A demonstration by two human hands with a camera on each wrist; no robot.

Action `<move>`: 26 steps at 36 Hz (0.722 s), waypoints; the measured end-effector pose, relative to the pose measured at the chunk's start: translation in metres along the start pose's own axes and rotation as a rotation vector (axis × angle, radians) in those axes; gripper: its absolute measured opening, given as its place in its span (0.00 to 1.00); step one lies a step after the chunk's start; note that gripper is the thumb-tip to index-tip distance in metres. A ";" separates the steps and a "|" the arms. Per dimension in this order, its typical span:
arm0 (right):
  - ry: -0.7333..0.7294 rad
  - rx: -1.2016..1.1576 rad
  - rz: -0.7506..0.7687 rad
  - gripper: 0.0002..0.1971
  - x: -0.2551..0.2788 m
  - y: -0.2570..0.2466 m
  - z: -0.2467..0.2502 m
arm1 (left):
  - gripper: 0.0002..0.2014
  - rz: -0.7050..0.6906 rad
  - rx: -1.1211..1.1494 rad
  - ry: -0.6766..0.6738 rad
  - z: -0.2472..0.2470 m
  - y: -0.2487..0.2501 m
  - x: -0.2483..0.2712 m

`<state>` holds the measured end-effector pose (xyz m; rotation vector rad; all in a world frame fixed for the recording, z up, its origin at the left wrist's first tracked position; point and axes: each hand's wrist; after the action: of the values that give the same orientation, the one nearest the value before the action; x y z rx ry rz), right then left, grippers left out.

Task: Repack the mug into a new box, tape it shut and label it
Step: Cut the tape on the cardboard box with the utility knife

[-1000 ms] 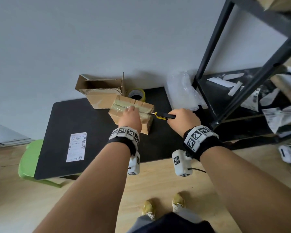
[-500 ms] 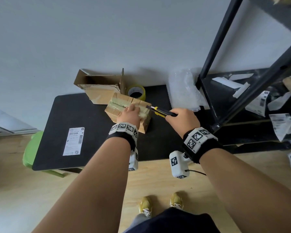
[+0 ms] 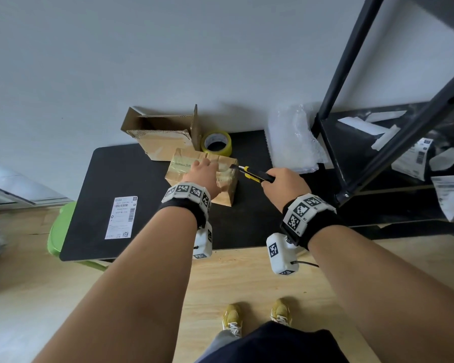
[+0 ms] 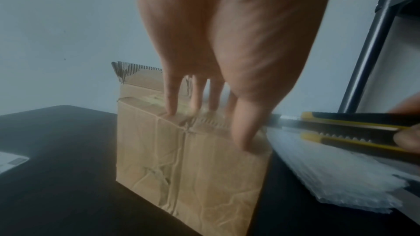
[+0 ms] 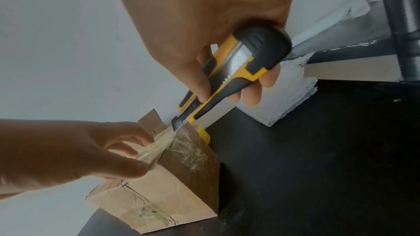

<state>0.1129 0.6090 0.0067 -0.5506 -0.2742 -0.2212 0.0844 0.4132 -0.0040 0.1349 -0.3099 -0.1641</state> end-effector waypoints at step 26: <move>-0.173 -0.140 -0.093 0.12 0.017 -0.007 0.004 | 0.25 0.024 0.114 0.019 0.006 0.004 0.025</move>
<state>0.1257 0.6029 0.0189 -0.6977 -0.4557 -0.2848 0.1061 0.4122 0.0097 0.2456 -0.3022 -0.1215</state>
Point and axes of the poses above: each hand's wrist, its own x-axis away from the middle knuckle, its own z-axis out of the back of the hand, y = z × x, and after that the axes turned 9 degrees about -z, right-handed
